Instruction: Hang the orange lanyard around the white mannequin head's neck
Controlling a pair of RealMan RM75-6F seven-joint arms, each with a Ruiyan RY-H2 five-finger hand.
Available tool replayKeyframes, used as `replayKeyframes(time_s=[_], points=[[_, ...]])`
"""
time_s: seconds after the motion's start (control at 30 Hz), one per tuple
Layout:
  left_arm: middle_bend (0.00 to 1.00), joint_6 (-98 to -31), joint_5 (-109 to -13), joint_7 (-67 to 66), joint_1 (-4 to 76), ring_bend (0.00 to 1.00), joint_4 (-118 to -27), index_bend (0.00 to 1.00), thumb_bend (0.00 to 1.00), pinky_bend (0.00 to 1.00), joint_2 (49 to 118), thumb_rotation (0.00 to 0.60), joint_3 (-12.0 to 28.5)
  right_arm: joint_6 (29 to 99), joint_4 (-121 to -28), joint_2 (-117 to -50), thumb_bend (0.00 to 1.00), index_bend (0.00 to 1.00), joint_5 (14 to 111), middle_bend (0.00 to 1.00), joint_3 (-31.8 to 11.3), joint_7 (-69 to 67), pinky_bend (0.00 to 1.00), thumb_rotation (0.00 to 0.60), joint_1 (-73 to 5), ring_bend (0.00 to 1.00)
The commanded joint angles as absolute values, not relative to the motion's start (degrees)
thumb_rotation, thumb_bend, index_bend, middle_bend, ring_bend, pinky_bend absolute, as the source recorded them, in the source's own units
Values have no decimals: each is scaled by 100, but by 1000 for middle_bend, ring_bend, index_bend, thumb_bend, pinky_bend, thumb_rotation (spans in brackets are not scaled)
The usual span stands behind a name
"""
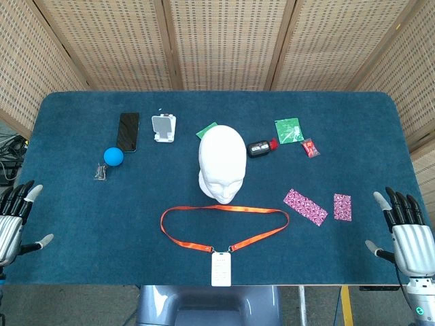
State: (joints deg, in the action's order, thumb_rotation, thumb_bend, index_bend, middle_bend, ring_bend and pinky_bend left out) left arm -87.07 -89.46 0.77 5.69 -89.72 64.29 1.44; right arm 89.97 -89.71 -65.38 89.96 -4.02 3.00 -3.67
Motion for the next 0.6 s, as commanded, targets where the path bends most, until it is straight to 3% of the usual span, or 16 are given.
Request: replayKeyframes(time_s=[0.03,0.2,0.33,0.4,0.5,0.6], points=[[0,-8736,-8942,96,556,0,-8976,0,0,0,6417,600,153,8977,-8952,-6560,0,0,9001,0,-393,327,0,600,-373,0],[0,-8702,-8904,101,569,0,-8957,0,0,0,6429,600,171,8800,-8958,-6592,0,0,8964,0,-359,289,0,600,-430,0],[0,-8698,-8866,147,601,0,-8960,0,0,0,6434,600,231,8240,-8993,-6572,0,18,8863,0,-353,-76,0,600,-695,0],[0,-8669,-8860,148,638,0,-8970,0,0,0,6446,600,258,7773,-8998,-6545,0,64,8831,0,-372,-338,0,600,-964,0],[0,-8600,-8842,79,685,0,-8956,0,0,0,6479,600,272,7274,-8976,-6572,23,214,8805,0,-448,-585,0,600,-1316,0],[0,-8560,-8828,79,744,0,-8866,0,0,0,6573,600,314,6685,-8912,-6728,185,381,8672,0,-610,-752,0,600,-1773,0]])
